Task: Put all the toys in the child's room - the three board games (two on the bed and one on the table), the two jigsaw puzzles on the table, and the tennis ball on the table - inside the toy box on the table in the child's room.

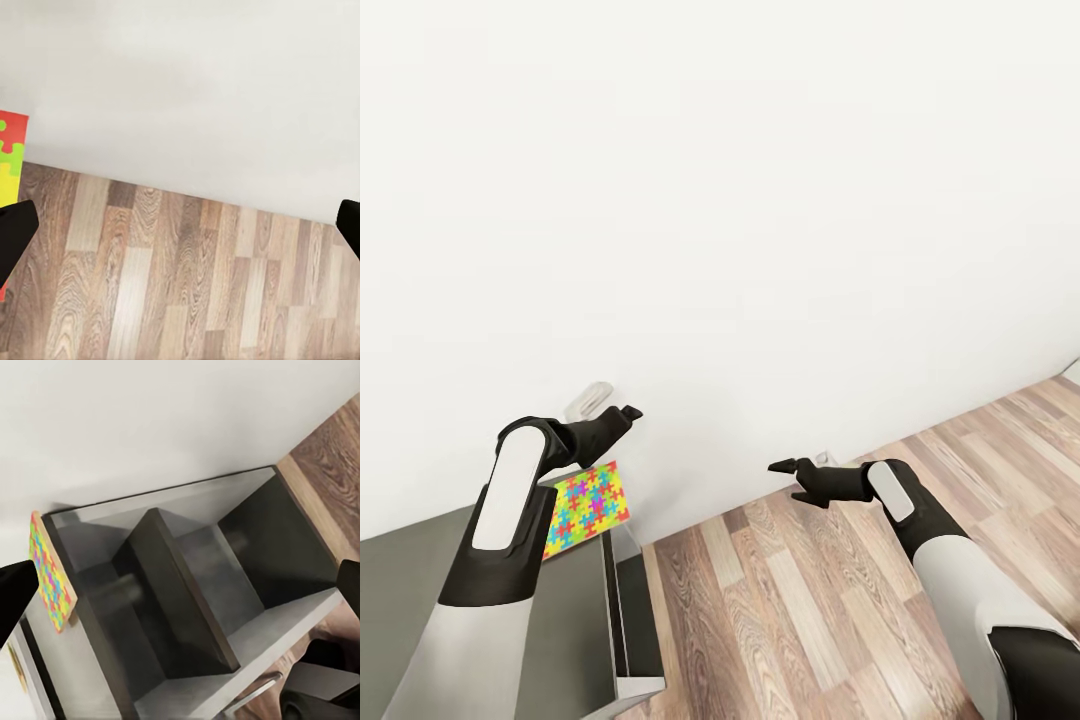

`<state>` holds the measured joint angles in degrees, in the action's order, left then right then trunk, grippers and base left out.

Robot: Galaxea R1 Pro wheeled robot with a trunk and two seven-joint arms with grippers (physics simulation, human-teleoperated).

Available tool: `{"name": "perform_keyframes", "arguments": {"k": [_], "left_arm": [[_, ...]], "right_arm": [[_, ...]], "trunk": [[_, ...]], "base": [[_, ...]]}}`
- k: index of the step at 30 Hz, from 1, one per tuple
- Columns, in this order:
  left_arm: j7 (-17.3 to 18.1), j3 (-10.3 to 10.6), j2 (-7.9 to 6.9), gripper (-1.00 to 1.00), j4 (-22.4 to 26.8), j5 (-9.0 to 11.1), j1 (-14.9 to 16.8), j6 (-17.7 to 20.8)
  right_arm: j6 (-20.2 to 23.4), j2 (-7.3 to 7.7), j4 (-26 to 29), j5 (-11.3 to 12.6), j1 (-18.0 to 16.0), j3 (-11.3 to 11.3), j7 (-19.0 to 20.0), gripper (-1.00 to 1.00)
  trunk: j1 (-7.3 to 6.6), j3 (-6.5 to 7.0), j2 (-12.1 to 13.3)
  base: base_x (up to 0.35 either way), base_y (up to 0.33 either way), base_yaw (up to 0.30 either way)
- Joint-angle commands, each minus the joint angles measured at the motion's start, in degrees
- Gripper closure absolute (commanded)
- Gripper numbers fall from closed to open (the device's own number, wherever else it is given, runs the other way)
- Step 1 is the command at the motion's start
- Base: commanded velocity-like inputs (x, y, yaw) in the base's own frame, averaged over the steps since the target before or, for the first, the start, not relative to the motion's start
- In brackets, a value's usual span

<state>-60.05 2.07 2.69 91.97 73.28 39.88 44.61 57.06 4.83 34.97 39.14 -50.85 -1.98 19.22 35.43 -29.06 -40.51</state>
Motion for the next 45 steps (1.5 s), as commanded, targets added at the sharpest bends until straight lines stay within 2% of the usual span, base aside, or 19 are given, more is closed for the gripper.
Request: {"name": "perform_keyframes", "arguments": {"k": [1, 23, 32, 45], "left_arm": [[-0.57, -0.02, 0.02, -1.0, 0.06, 0.46, 0.06, 0.16], [0.85, 0.01, 0.22, -1.0, 0.06, 0.46, 0.02, 0.15], [3.53, 0.03, 1.84, -1.0, 0.06, 0.46, -0.06, 0.19], [7.55, 0.04, 2.41, -1.0, 0.06, 0.49, -0.36, 0.83]], "right_arm": [[0.25, -0.02, 0.0, -0.59, -0.04, -0.21, 0.54, -1.0], [0.83, 0.0, 0.1, -0.56, -0.09, -0.35, 0.51, -1.0], [0.85, 0.13, 0.16, -0.56, -0.12, -0.38, 0.57, -1.0], [1.0, 1.64, 0.16, -0.44, -0.09, -0.39, 1.96, -1.0]], "trunk": [[0.01, -0.07, -0.06], [0.01, 0.31, -0.06], [0.01, 0.54, -0.06], [0.01, 0.8, -0.06]], "base": [[0.0, 0.0, 0.033], [0.0, 0.0, 0.208], [0.0, 0.0, 0.273], [0.0, 0.0, 0.214]]}}
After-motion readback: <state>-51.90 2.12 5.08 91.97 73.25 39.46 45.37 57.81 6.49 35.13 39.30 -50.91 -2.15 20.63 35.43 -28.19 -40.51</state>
